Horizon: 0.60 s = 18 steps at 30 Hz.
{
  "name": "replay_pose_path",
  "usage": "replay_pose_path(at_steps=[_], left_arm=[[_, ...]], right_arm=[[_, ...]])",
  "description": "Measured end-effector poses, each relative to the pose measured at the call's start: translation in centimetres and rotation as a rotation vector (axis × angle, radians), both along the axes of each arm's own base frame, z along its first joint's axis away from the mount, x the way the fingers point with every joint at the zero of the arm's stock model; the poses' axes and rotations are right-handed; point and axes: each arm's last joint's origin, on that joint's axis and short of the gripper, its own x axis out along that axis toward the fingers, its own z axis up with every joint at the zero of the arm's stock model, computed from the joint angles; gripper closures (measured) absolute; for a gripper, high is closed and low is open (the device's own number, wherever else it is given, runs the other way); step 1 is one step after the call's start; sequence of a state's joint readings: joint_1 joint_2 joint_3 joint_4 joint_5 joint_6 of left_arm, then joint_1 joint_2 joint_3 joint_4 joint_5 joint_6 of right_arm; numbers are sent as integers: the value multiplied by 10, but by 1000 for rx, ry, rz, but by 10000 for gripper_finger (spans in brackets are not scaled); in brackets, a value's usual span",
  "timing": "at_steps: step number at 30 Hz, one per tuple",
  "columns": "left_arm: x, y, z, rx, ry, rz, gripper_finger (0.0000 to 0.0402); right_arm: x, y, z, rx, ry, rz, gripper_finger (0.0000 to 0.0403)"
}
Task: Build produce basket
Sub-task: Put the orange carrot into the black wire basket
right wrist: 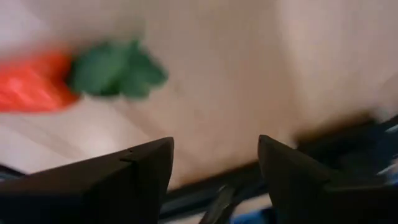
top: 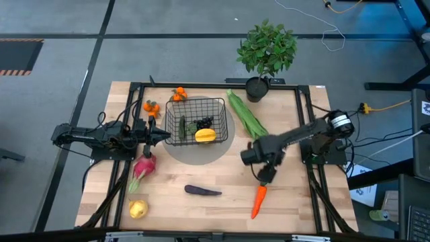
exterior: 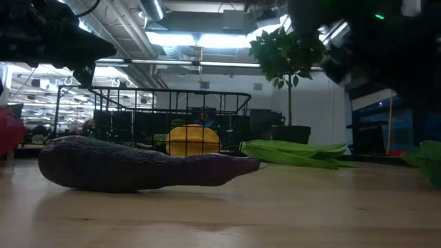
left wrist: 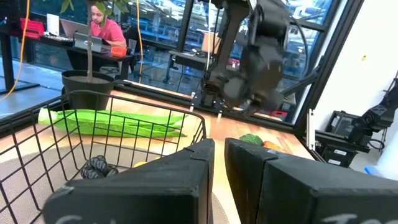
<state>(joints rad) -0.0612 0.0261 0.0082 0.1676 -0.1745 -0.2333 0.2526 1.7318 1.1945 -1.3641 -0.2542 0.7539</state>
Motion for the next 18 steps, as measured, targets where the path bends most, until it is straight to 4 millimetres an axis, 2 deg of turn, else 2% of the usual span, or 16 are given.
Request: replay_pose_path(at_steps=[3, 7, 11, 14, 18], left_arm=[[0, 0, 0, 0, 0, 0, 372], [0, 0, 0, 7, 1, 1, 372], [0, 0, 0, 7, 1, 1, 372], [0, 0, 0, 7, 2, 1, 372], [0, 0, 0, 7, 1, 1, 372]], right_arm=[[-15, 15, -18, 53, 97, -99, 181], [-24, 35, -36, 156, 118, -193, 181], [-20, 55, -50, 279, 19, -240, 181], [-12, 69, -52, 366, -86, -237, 181], [-3, 74, -51, 405, -197, -219, 181]])
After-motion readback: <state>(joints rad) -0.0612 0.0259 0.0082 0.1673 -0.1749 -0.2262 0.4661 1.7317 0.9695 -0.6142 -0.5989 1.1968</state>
